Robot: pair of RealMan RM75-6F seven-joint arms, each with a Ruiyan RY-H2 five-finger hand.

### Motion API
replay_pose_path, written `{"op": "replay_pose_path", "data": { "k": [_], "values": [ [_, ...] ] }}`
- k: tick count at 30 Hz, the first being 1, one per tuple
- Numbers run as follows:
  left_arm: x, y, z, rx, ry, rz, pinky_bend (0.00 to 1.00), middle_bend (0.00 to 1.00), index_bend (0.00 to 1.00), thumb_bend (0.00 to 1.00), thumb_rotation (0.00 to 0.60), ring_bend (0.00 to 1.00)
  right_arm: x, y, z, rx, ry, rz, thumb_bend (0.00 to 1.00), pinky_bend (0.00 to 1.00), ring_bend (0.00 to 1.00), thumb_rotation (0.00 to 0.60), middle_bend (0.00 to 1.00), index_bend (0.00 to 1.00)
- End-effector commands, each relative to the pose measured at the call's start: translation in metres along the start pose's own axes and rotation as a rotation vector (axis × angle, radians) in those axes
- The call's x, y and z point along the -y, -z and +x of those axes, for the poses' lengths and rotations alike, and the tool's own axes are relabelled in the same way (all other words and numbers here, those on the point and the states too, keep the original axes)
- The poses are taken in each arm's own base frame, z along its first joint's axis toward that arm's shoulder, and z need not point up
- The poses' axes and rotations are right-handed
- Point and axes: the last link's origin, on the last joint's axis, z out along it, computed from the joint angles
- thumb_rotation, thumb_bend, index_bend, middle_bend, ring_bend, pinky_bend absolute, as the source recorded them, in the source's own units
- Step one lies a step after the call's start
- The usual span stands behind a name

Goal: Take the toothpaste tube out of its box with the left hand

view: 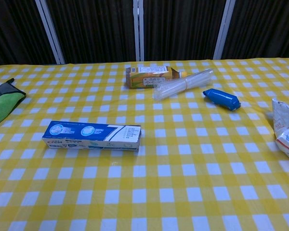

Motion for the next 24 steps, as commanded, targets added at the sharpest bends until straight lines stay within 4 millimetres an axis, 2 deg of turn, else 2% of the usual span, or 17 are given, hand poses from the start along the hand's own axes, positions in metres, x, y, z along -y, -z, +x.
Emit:
{"op": "replay_pose_path", "data": {
  "k": [1,24],
  "values": [
    [0.0005,-0.0009,-0.0012,0.006,-0.002,0.002,0.0,0.0,0.0,0.14,0.6,0.0,-0.0004,-0.0012,-0.003,0.007,0.004,-0.002,0.08,0.0,0.0,0.6,0.0,0.01],
    [0.0004,-0.0013,-0.0016,0.017,-0.001,0.001,0.0,0.0,0.0,0.14,0.6,0.0,0.0016,0.0001,-0.0047,0.013,0.006,0.002,0.08,0.0,0.0,0.6,0.0,0.01]
  ]
}}
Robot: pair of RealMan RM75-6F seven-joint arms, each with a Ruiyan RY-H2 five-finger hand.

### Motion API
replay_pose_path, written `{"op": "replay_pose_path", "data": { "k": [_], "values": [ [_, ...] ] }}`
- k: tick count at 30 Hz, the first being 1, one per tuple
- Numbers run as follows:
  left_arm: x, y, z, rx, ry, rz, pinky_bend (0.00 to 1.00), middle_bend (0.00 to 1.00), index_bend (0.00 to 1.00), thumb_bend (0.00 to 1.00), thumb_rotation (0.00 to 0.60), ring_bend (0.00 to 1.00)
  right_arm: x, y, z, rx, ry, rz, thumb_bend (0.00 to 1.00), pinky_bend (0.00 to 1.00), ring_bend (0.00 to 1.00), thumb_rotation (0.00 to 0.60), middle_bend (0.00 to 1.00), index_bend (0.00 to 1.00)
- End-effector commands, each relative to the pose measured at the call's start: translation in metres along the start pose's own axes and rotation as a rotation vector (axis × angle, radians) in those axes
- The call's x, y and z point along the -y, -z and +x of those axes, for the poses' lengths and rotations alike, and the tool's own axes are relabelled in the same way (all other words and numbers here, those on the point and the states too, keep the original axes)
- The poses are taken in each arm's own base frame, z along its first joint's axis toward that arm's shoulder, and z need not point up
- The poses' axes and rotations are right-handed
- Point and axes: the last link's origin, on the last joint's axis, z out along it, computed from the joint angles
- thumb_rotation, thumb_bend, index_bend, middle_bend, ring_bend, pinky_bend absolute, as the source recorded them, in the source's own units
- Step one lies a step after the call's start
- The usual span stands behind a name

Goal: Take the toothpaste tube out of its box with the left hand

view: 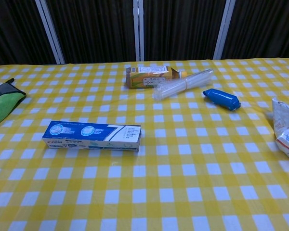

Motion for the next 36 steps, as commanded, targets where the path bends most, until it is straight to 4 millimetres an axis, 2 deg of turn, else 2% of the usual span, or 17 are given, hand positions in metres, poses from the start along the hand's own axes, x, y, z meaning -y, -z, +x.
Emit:
{"op": "replay_pose_path", "data": {
  "k": [1,11,15,18,25,30,36],
  "values": [
    [-0.002,-0.001,0.0,-0.001,0.003,-0.002,0.0,0.0,0.0,0.14,0.6,0.0,-0.001,0.0,0.0,0.003,-0.003,-0.004,0.08,0.0,0.0,0.6,0.0,0.01],
    [-0.021,-0.015,-0.003,-0.001,-0.027,-0.069,0.02,0.0,0.0,0.13,0.6,0.0,-0.004,0.0,0.005,-0.008,-0.023,-0.015,0.08,0.0,0.0,0.6,0.0,0.02],
    [-0.036,-0.034,-0.004,0.029,-0.052,-0.117,0.09,0.0,0.01,0.14,0.6,0.0,-0.004,0.0,0.004,-0.001,-0.026,-0.013,0.08,0.0,0.0,0.6,0.0,0.03],
    [-0.048,-0.045,-0.001,0.052,-0.047,-0.15,0.15,0.0,0.07,0.13,0.6,0.02,-0.004,0.0,0.005,-0.001,-0.03,-0.014,0.08,0.0,0.0,0.6,0.0,0.03],
    [-0.078,-0.076,-0.004,0.107,-0.086,-0.23,0.19,0.03,0.15,0.14,0.6,0.08,-0.005,-0.001,0.007,-0.002,-0.051,-0.019,0.08,0.0,0.0,0.6,0.0,0.04],
    [-0.104,-0.094,-0.009,0.176,-0.089,-0.275,0.19,0.03,0.16,0.18,0.6,0.09,-0.009,-0.002,0.01,-0.007,-0.067,-0.028,0.08,0.0,0.0,0.6,0.0,0.04],
    [-0.134,-0.109,-0.02,0.244,-0.153,-0.337,0.2,0.05,0.17,0.18,0.6,0.1,-0.01,-0.002,0.01,0.001,-0.079,-0.029,0.08,0.0,0.0,0.6,0.0,0.04]
  ]
}}
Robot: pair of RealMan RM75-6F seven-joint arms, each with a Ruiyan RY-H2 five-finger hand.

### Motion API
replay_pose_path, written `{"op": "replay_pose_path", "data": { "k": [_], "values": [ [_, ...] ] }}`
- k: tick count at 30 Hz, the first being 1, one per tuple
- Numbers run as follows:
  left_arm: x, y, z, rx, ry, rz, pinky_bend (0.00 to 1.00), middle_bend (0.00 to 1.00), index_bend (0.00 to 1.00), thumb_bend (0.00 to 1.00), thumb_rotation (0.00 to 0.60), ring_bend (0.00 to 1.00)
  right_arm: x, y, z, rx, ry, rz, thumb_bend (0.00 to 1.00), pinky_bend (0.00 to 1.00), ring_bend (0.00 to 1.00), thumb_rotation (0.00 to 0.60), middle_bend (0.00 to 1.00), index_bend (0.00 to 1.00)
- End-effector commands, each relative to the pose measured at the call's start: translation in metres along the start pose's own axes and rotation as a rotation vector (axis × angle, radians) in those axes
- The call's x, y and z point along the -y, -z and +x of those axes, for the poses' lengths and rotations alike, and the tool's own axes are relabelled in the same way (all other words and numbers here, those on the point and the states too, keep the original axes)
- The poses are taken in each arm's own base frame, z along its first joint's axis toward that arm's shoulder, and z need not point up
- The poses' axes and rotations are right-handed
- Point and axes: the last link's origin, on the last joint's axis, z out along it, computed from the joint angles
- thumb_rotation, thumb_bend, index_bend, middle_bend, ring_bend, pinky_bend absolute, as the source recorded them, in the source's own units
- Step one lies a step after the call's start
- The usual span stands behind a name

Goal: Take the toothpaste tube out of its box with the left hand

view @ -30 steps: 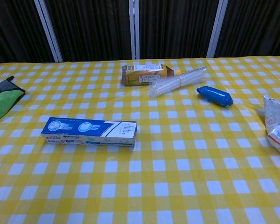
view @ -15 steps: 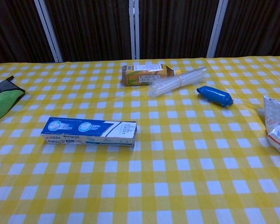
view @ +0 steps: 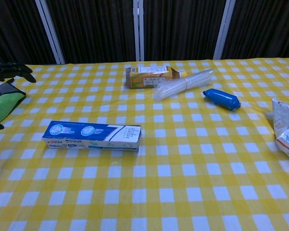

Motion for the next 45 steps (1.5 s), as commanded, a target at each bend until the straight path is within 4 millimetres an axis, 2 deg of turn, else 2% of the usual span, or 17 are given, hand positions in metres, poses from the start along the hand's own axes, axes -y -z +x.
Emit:
{"op": "replay_pose_path", "data": {
  "k": [1,7,21,29,32,34,37,45],
  "values": [
    [-0.025,-0.019,-0.002,0.052,-0.034,-0.06,0.2,0.05,0.18,0.18,0.6,0.11,0.0,0.0,0.0,0.002,-0.004,0.002,0.08,0.0,0.0,0.6,0.0,0.04],
    [-0.05,-0.038,-0.012,0.114,-0.043,-0.082,0.21,0.07,0.19,0.18,0.6,0.12,0.0,0.001,0.001,0.009,-0.021,0.003,0.08,0.0,0.0,0.6,0.0,0.04],
    [-0.086,-0.071,-0.034,0.179,-0.079,-0.06,0.21,0.08,0.21,0.18,0.6,0.12,-0.006,-0.002,0.004,0.016,-0.055,-0.011,0.08,0.0,0.0,0.6,0.0,0.04],
    [-0.092,-0.079,-0.041,0.183,-0.087,-0.037,0.23,0.12,0.26,0.19,0.6,0.16,-0.007,-0.002,0.007,0.012,-0.065,-0.013,0.08,0.0,0.0,0.6,0.0,0.04],
    [-0.094,-0.08,-0.044,0.173,-0.086,-0.038,0.3,0.21,0.35,0.24,0.6,0.23,-0.007,-0.002,0.007,0.011,-0.066,-0.013,0.08,0.0,0.0,0.6,0.0,0.04],
    [-0.096,-0.08,-0.046,0.154,-0.083,-0.035,0.36,0.3,0.44,0.31,0.6,0.31,-0.007,-0.002,0.007,0.012,-0.066,-0.012,0.08,0.0,0.0,0.6,0.0,0.04],
    [-0.096,-0.08,-0.047,0.123,-0.075,-0.03,0.4,0.37,0.52,0.37,0.6,0.37,-0.007,-0.002,0.007,0.013,-0.066,-0.012,0.08,0.0,0.0,0.6,0.0,0.04],
    [-0.085,-0.076,-0.038,0.042,-0.059,-0.018,0.41,0.39,0.55,0.41,0.6,0.38,-0.006,-0.002,0.006,0.015,-0.061,-0.009,0.08,0.0,0.0,0.6,0.0,0.04]
  ]
}}
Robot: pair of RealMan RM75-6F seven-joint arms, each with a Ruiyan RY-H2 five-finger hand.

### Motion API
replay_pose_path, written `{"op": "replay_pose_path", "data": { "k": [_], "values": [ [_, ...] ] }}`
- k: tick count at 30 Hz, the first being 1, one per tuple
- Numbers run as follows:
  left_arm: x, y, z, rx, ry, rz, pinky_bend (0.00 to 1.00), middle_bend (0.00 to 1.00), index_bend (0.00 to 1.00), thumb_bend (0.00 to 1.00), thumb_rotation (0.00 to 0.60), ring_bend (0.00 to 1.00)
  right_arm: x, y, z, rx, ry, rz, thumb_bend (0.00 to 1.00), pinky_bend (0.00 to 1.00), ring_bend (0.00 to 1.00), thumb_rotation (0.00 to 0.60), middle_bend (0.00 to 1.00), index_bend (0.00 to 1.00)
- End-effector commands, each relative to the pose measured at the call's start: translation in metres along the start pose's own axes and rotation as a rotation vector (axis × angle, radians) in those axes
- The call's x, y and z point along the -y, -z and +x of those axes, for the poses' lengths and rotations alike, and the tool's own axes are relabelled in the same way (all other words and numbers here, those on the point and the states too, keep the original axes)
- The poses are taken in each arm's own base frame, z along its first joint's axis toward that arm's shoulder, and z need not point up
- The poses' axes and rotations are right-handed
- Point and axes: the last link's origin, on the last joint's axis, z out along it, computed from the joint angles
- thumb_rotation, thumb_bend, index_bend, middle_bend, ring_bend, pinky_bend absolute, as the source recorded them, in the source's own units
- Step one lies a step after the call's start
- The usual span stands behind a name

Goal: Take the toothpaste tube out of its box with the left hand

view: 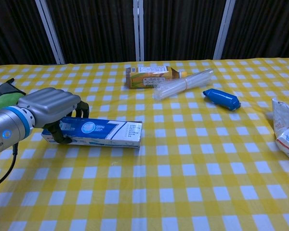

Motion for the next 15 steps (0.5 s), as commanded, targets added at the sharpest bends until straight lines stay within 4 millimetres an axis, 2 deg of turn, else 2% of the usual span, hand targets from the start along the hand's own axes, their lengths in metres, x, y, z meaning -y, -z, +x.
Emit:
{"op": "replay_pose_path", "data": {
  "k": [1,7,15],
  "values": [
    [0.009,0.003,0.004,-0.023,-0.002,0.012,0.41,0.39,0.55,0.41,0.6,0.38,0.001,0.0,0.0,0.001,0.002,0.002,0.08,0.0,0.0,0.6,0.0,0.04],
    [0.025,0.008,0.012,-0.075,0.017,0.027,0.41,0.39,0.55,0.41,0.6,0.38,0.002,0.001,-0.001,0.0,0.005,0.004,0.08,0.0,0.0,0.6,0.0,0.04],
    [0.055,0.017,0.044,-0.162,-0.06,0.031,0.41,0.39,0.56,0.41,0.6,0.38,0.003,0.001,-0.003,0.002,0.021,0.009,0.08,0.0,0.0,0.6,0.0,0.04]
  ]
}}
